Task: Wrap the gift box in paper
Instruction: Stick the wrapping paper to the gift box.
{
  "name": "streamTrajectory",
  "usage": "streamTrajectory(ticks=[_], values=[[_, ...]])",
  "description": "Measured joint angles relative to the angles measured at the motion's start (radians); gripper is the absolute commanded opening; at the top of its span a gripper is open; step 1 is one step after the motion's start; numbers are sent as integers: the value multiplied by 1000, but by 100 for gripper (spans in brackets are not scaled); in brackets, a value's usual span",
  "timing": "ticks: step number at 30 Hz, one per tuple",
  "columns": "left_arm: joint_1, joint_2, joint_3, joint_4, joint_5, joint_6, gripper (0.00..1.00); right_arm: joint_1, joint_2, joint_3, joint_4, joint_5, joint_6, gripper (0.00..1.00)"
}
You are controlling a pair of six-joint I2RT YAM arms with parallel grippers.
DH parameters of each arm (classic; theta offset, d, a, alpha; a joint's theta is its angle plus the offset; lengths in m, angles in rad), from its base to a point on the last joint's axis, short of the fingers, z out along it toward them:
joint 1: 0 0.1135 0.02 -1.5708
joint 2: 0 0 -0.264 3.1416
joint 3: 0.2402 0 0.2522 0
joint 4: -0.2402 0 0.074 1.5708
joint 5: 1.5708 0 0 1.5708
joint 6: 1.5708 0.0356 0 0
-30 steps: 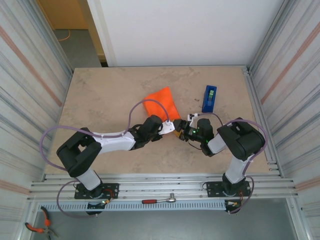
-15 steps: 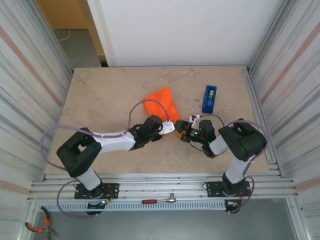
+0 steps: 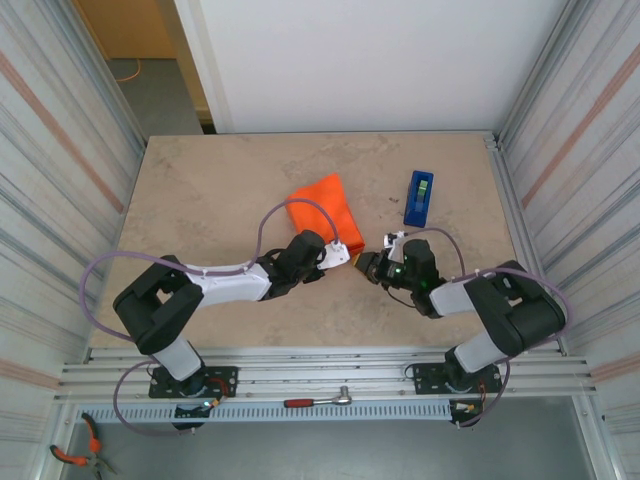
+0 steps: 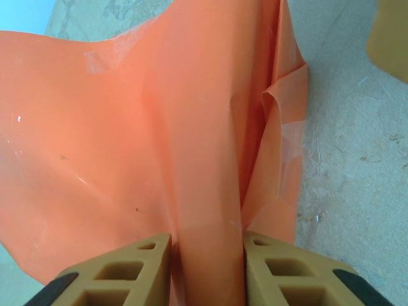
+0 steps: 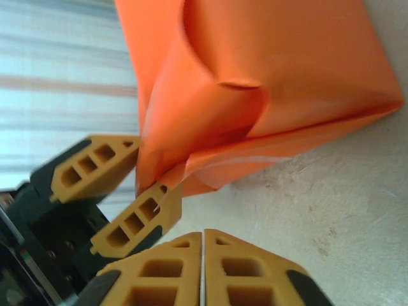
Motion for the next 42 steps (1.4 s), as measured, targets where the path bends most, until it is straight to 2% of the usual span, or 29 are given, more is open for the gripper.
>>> streamTrajectory(ticks=[5,9,25,42], values=[[0,0,0,0,0,0,31,25,-35,42,-125,4,-72,0],[0,0,0,0,0,0,31,33,-8,58,-148,5,-88,0],[0,0,0,0,0,0,31,56,192,143,-42,6,-76,0],[0,0,0,0,0,0,31,34,211,200,-24,-32,-53,0]])
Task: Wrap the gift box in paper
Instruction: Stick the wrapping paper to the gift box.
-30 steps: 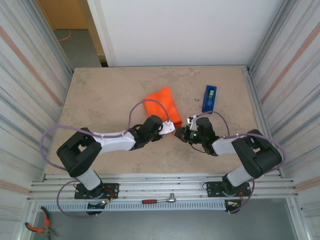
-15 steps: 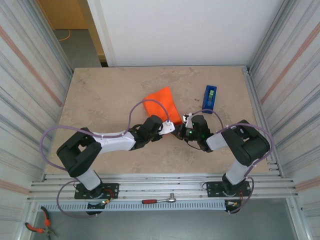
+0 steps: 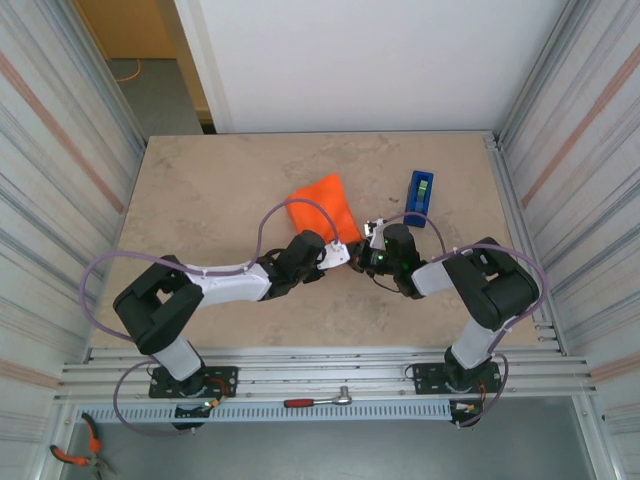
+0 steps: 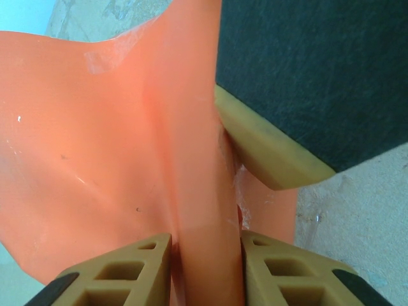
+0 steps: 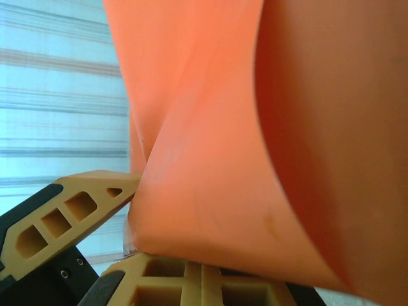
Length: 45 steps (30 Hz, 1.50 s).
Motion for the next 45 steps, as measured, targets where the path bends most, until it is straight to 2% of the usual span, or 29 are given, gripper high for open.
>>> streamTrajectory(ticks=[28,39,45], values=[[-2,0,0,0,-5,0,31,-6,-64,26,-82,-12,5,0],[-3,0,0,2,-4,0,31,-8,-117,26,-86,-17,8,0],[-5,0,0,3,-2,0,31,-39,-177,-1,-82,-15,8,0]])
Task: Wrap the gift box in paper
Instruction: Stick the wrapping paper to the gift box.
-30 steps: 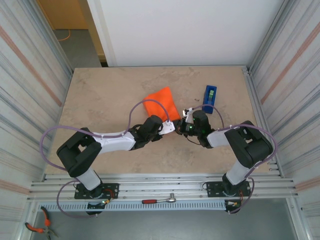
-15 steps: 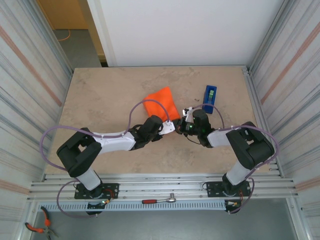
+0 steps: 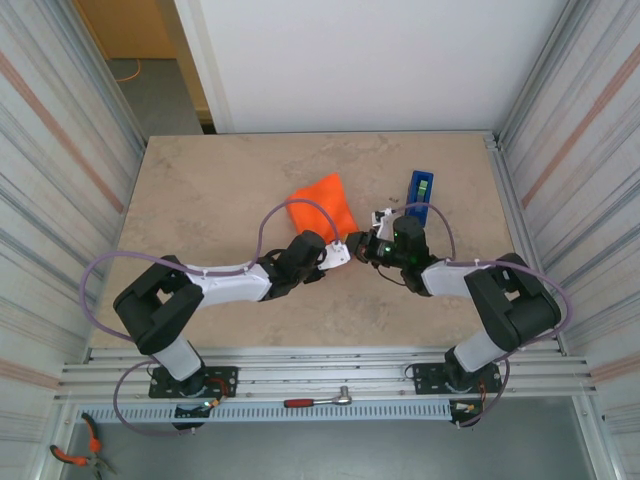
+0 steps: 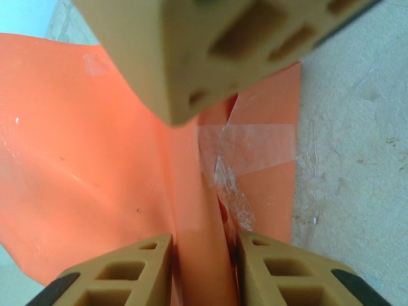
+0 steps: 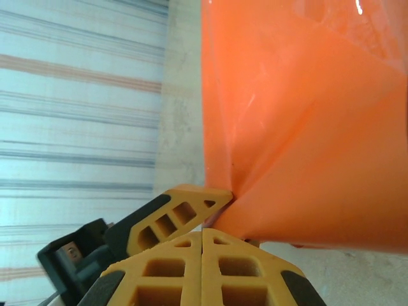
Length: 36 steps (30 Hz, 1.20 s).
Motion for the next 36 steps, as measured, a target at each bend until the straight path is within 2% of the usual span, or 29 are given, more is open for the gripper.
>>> streamTrajectory(ticks=[11,27,33,36], values=[[0,0,0,0,0,0,31,-16,-1,-94,-8,-3,-9,0],[0,0,0,0,0,0,30,15,292,-43,140,-7,19,0],[0,0,0,0,0,0,31,10,329,-12,189,-11,43,0],[0,0,0,0,0,0,34,3,332,-12,196,-20,45,0]])
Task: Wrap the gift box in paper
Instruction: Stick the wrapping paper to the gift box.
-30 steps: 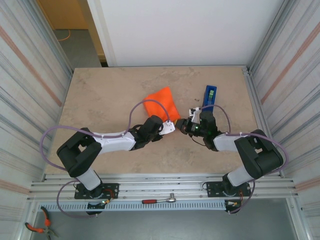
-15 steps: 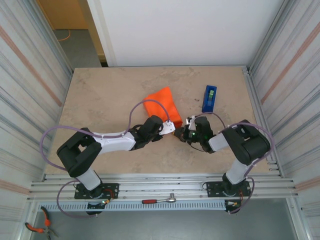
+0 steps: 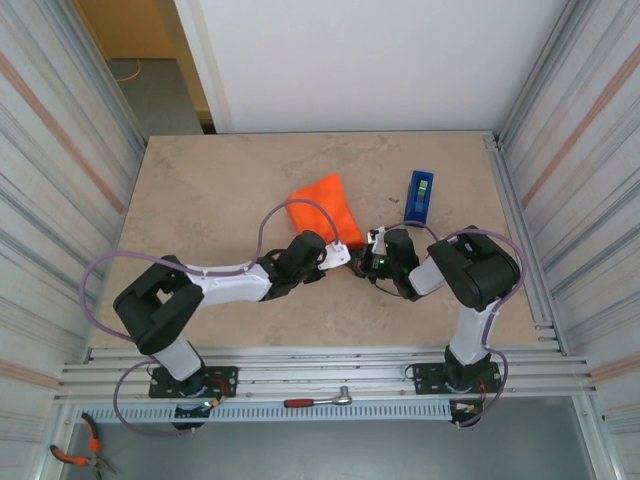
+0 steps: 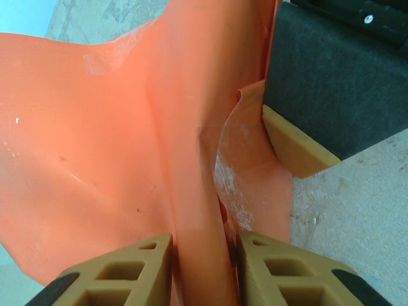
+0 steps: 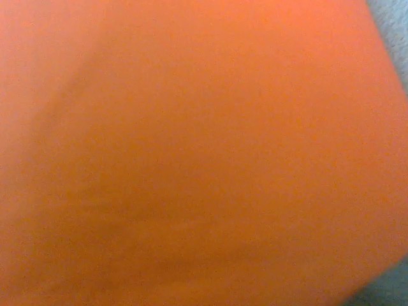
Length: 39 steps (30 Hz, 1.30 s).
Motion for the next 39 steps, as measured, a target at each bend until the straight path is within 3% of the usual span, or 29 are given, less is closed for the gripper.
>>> streamTrajectory(ticks=[8,16,22,31,39], values=[[14,-26,0,-47,16,-5,52,-11,-1,-9,11,-18,0,0],[115,-198,8,-98,114,-97,66,-15,-122,-73,-48,-14,-9,0],[215,-211,109,-142,217,-237,64,-10,-244,-66,-182,-13,-64,0],[218,-43,288,-206,342,-319,60,39,-274,31,-325,-10,-115,0],[218,96,332,-268,404,-325,60,59,-236,104,-338,-6,-129,0]])
